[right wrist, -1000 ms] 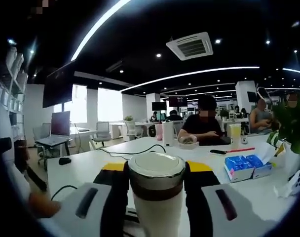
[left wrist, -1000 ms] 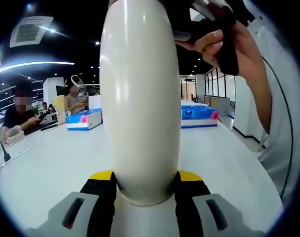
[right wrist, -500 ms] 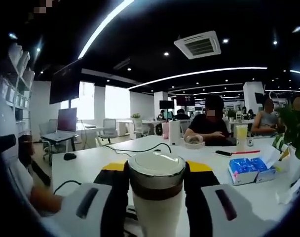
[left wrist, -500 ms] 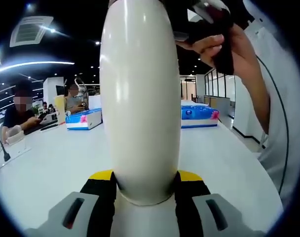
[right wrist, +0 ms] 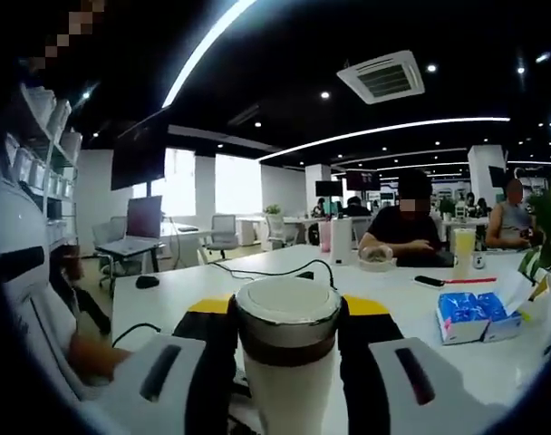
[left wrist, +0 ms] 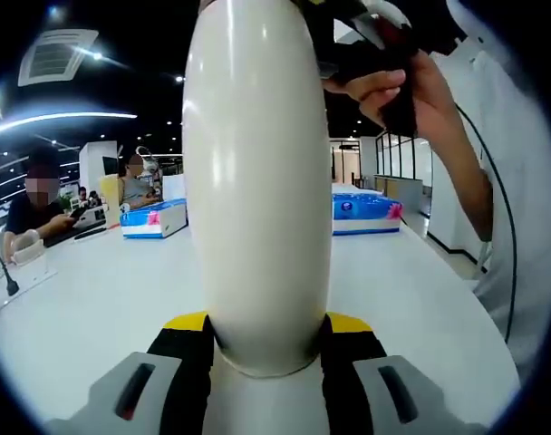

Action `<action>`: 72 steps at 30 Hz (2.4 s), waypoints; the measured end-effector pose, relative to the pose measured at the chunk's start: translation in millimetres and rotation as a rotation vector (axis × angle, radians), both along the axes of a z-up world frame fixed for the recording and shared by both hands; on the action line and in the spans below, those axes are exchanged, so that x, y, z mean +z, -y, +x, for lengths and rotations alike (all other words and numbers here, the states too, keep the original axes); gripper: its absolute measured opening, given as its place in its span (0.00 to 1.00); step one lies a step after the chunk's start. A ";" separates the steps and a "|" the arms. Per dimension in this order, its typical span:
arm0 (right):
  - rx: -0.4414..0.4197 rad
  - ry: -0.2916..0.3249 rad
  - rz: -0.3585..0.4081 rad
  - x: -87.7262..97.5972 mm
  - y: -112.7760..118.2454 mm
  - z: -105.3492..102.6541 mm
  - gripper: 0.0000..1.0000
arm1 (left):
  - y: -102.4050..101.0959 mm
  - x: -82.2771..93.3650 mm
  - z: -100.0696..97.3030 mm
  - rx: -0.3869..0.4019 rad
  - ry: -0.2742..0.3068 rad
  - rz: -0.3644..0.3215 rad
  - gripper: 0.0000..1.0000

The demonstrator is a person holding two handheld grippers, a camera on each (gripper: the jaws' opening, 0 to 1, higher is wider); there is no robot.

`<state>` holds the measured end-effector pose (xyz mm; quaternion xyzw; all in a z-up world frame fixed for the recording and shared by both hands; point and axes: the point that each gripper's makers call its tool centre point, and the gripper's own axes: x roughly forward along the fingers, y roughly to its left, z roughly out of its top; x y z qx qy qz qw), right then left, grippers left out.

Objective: Grasp the water cup twist off the cup lid place the cup lid on the table

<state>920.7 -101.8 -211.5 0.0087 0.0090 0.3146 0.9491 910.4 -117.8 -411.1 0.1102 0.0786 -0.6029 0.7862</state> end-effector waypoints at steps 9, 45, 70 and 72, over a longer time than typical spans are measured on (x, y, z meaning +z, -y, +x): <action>0.095 -0.011 0.004 -0.5 -1.8 2.3 0.46 | 0.3 -0.1 0.3 0.003 -0.002 -0.001 0.48; 0.312 -0.025 -0.001 -2.9 -7.4 -3.6 0.46 | 0.2 -0.5 -0.3 0.001 -0.004 -0.001 0.48; 0.507 -0.001 -0.023 -5.4 -7.1 -6.2 0.46 | 0.9 -0.7 0.0 0.000 -0.003 -0.001 0.48; 0.523 0.005 -0.021 -5.7 -7.0 -5.6 0.46 | 0.9 -0.7 0.0 0.000 -0.003 -0.001 0.48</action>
